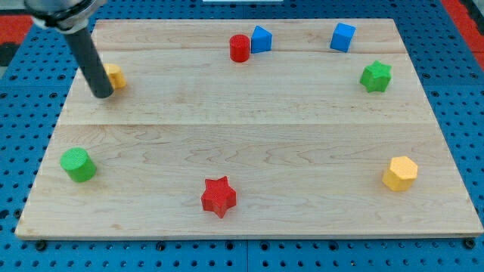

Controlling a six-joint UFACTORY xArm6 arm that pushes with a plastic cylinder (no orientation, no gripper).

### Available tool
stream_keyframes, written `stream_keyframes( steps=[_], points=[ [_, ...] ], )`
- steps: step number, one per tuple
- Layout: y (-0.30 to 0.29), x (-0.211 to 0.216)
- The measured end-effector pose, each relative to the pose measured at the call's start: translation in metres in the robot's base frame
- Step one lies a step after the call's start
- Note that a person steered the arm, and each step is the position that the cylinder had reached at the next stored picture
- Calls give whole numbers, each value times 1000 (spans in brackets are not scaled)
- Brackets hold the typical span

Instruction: Slide the yellow heart slightly to the right

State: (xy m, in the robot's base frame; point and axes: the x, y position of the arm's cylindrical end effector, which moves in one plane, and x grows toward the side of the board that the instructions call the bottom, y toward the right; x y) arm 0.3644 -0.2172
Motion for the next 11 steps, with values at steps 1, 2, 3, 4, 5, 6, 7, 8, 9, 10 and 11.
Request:
stream_keyframes(
  steps=[1, 2, 3, 4, 5, 6, 7, 8, 9, 10, 11],
  points=[
    [13, -51],
    [19, -68],
    [12, -19],
    [-48, -53],
    [-47, -90],
    [12, -89],
    [43, -89],
    [43, -58],
    [62, -37],
    [67, -47],
    [70, -76]
  ],
)
